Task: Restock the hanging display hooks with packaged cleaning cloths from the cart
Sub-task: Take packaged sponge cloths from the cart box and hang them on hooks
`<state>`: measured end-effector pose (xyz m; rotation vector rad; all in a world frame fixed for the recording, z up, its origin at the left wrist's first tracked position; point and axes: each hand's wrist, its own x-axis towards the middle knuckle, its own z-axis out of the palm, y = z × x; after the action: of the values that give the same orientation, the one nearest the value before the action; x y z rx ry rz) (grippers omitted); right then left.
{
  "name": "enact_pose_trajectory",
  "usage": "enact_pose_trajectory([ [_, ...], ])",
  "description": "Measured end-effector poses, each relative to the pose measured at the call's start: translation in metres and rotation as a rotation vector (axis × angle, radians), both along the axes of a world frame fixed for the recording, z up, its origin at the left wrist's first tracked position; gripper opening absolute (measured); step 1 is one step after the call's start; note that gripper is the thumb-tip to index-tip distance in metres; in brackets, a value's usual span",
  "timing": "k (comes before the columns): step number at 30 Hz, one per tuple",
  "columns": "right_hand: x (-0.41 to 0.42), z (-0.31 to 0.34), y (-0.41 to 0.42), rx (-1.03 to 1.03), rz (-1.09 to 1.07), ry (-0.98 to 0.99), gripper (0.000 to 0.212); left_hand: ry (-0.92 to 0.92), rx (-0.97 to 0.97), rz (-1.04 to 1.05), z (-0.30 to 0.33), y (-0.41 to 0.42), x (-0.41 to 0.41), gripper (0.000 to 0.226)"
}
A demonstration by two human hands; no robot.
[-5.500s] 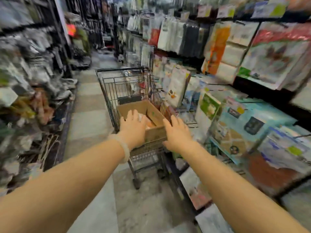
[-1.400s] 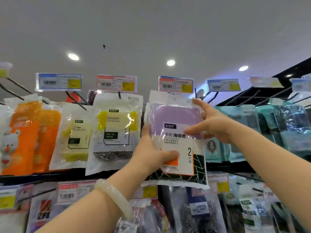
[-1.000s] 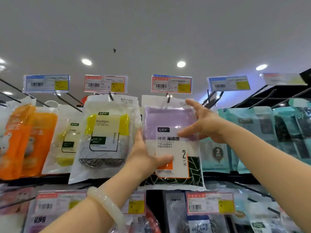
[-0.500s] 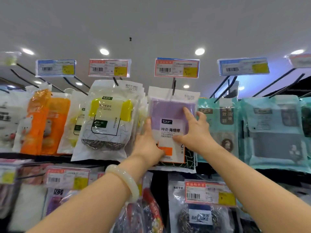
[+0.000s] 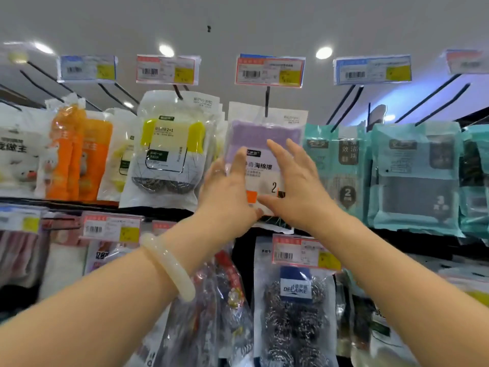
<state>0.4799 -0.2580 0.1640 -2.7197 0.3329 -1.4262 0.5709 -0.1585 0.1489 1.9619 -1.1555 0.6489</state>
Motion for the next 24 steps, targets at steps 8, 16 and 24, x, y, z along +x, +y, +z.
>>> enact_pose_trajectory([
  [8, 0.055, -0.026, 0.087, -0.238, 0.044, 0.338, 0.095, -0.136, 0.305, 0.5, -0.037, 0.099, 0.039, 0.102],
  [16, 0.178, -0.077, 0.225, -0.365, 0.347, 0.484, 0.1, -0.006, 0.493, 0.878, -0.098, 0.265, 0.12, 0.099],
  [24, 0.304, -0.193, 0.4, -0.327, 0.669, 0.742, 0.096, 0.395, 0.645, 1.09, -0.211, 0.452, 0.198, 0.101],
])
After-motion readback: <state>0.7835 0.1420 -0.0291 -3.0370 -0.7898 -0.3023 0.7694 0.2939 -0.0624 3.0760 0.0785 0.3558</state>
